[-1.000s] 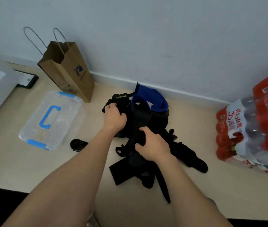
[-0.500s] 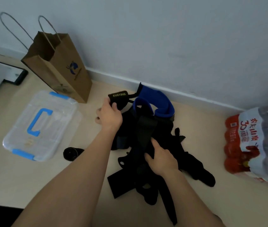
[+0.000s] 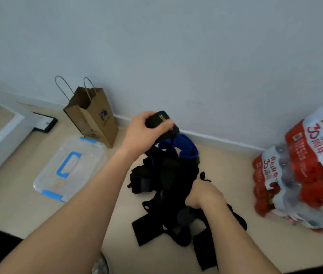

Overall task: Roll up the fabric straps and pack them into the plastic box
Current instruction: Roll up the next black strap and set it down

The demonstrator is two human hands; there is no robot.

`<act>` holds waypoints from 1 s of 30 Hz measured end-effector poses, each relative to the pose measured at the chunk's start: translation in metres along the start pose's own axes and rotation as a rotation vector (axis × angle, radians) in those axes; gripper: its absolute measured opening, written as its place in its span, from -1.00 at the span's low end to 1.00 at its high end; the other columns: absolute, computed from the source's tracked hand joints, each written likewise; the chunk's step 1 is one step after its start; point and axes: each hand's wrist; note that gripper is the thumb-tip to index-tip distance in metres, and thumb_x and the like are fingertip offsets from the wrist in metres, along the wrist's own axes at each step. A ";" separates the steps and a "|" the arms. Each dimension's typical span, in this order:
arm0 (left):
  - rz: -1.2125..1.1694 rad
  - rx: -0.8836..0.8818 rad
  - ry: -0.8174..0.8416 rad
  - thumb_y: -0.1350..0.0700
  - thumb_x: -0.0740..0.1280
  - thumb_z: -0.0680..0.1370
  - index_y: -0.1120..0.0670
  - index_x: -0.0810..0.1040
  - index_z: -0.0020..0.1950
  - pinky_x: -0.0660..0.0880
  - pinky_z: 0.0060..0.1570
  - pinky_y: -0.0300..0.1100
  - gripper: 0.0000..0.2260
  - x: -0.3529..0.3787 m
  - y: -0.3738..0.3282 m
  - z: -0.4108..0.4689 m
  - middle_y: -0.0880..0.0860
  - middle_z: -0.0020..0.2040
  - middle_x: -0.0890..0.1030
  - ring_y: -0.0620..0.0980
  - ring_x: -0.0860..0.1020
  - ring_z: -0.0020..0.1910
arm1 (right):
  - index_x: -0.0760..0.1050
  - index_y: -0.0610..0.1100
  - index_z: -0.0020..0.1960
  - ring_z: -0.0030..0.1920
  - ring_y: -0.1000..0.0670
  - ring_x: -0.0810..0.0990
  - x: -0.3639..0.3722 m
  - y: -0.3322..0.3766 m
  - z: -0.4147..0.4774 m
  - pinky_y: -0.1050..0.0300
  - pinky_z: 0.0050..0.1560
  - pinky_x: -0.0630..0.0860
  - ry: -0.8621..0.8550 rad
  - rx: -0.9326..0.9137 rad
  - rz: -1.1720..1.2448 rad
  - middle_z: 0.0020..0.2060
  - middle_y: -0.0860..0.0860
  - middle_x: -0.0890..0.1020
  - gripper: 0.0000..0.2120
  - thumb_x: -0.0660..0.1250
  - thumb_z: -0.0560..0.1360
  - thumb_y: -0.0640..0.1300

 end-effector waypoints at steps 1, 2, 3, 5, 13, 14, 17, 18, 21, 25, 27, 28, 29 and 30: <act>0.087 -0.008 0.098 -0.08 0.69 0.40 -0.02 0.68 0.20 0.66 -0.03 -0.26 -0.57 -0.001 -0.005 -0.008 -0.07 0.01 0.75 -0.18 0.72 -0.04 | 0.48 -0.16 0.47 0.01 -0.13 0.59 -0.011 0.000 -0.010 0.03 0.01 0.57 0.060 0.021 -0.072 0.23 -0.13 0.63 -0.46 0.41 0.52 -0.06; 0.182 -0.004 0.178 -0.04 0.74 0.33 -0.03 0.66 0.23 0.69 0.05 -0.18 -0.47 -0.002 -0.010 -0.015 -0.05 0.03 0.74 -0.14 0.72 -0.02 | 0.44 -0.17 0.53 0.08 -0.17 0.61 -0.022 0.000 -0.019 0.01 0.10 0.59 0.104 0.028 -0.138 0.25 -0.14 0.61 -0.38 0.44 0.54 0.01; 0.262 0.013 0.241 0.02 0.76 0.28 -0.03 0.64 0.27 0.69 0.12 -0.09 -0.40 -0.003 -0.016 -0.025 -0.04 0.05 0.73 -0.12 0.72 0.00 | 0.45 -0.16 0.54 0.17 -0.19 0.63 -0.033 -0.002 -0.031 -0.02 0.20 0.61 0.114 0.026 -0.187 0.26 -0.13 0.60 -0.35 0.46 0.54 0.10; 0.344 0.034 0.327 0.09 0.76 0.26 -0.03 0.59 0.32 0.69 0.16 0.02 -0.32 -0.006 -0.028 -0.041 -0.02 0.09 0.70 -0.08 0.70 0.05 | 0.53 -0.13 0.44 0.26 -0.21 0.63 -0.054 -0.005 -0.059 -0.09 0.30 0.59 0.038 -0.006 -0.243 0.19 -0.10 0.60 -0.38 0.44 0.55 0.25; 0.578 0.170 0.564 0.16 0.63 0.25 -0.18 0.47 0.32 0.68 0.11 0.16 -0.30 -0.028 -0.109 -0.086 0.01 0.11 0.68 0.06 0.70 0.06 | 0.43 0.11 0.54 0.27 -0.17 0.63 -0.119 -0.027 -0.172 -0.13 0.24 0.61 -0.488 -0.357 -0.116 0.19 0.00 0.63 -0.37 0.49 0.51 0.02; 0.604 0.189 0.594 0.16 0.62 0.26 -0.18 0.48 0.31 0.68 0.11 0.17 -0.31 -0.030 -0.122 -0.090 0.00 0.10 0.68 0.08 0.70 0.06 | 0.32 0.15 0.62 0.30 -0.16 0.61 -0.125 -0.027 -0.182 -0.13 0.26 0.59 -0.501 -0.436 -0.070 0.17 0.02 0.61 -0.27 0.52 0.52 0.06; 0.620 0.237 0.675 0.18 0.59 0.27 -0.17 0.51 0.27 0.69 0.08 0.15 -0.37 -0.036 -0.159 -0.098 0.01 0.06 0.70 0.09 0.71 0.03 | 0.36 0.08 0.60 0.31 -0.12 0.60 -0.144 -0.027 -0.206 -0.08 0.31 0.55 -0.503 -0.571 0.004 0.29 -0.03 0.63 -0.27 0.56 0.51 0.10; 0.621 0.251 0.689 0.17 0.58 0.26 -0.17 0.53 0.26 0.70 0.08 0.11 -0.38 -0.039 -0.171 -0.101 0.00 0.05 0.70 0.08 0.71 0.03 | 0.48 0.06 0.50 0.29 -0.10 0.61 -0.152 -0.028 -0.213 -0.06 0.30 0.56 -0.540 -0.580 0.001 0.31 -0.03 0.64 -0.38 0.57 0.50 0.11; 0.629 0.281 0.695 0.13 0.55 0.26 -0.15 0.55 0.27 0.67 0.06 0.00 -0.40 -0.046 -0.200 -0.104 -0.01 0.06 0.70 0.03 0.69 0.04 | 0.67 0.08 0.08 0.17 -0.02 0.68 -0.176 -0.032 -0.228 0.00 0.23 0.59 -0.595 -0.590 0.024 0.13 0.07 0.73 -0.82 0.55 0.52 0.08; 0.583 0.291 0.627 0.07 0.53 0.30 -0.15 0.57 0.23 0.63 -0.03 -0.13 -0.49 -0.048 -0.214 -0.099 -0.08 0.00 0.69 -0.07 0.68 -0.03 | 0.65 0.03 -0.05 -0.13 0.05 0.69 -0.198 -0.038 -0.234 0.14 -0.08 0.55 -0.457 -0.615 0.236 -0.16 0.13 0.74 -0.94 0.47 0.60 -0.02; 0.519 0.285 0.568 0.05 0.52 0.31 -0.13 0.56 0.23 0.62 -0.06 -0.17 -0.51 -0.046 -0.210 -0.094 -0.10 -0.03 0.68 -0.13 0.67 -0.08 | 0.65 0.00 0.00 -0.17 0.02 0.67 -0.198 -0.040 -0.231 0.14 -0.11 0.53 -0.449 -0.624 0.422 -0.17 0.07 0.73 -0.92 0.39 0.64 -0.06; 0.499 0.276 0.540 0.04 0.51 0.31 -0.12 0.54 0.24 0.64 -0.05 -0.15 -0.50 -0.044 -0.206 -0.091 -0.08 -0.01 0.68 -0.12 0.67 -0.08 | 0.65 -0.02 0.01 -0.17 0.02 0.66 -0.198 -0.040 -0.228 0.13 -0.10 0.54 -0.461 -0.628 0.521 -0.15 0.03 0.73 -0.89 0.36 0.65 -0.08; 0.498 0.267 0.523 0.02 0.51 0.30 -0.13 0.51 0.25 0.66 -0.04 -0.11 -0.48 -0.042 -0.203 -0.087 -0.06 0.01 0.68 -0.10 0.68 -0.07 | 0.66 -0.04 0.01 -0.17 0.01 0.66 -0.197 -0.038 -0.225 0.11 -0.09 0.57 -0.475 -0.631 0.602 -0.15 0.00 0.73 -0.87 0.34 0.66 -0.09; 0.515 0.264 0.512 -0.02 0.50 0.28 -0.13 0.49 0.26 0.67 -0.02 -0.08 -0.45 -0.040 -0.199 -0.084 -0.04 0.02 0.67 -0.07 0.68 -0.05 | 0.68 -0.06 0.01 -0.17 0.00 0.67 -0.198 -0.036 -0.222 0.10 -0.07 0.60 -0.480 -0.637 0.668 -0.15 -0.02 0.74 -0.86 0.35 0.66 -0.10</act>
Point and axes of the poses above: each hand's wrist, its own z-axis towards the middle knuckle, its own x-axis out of the palm, y = z × x
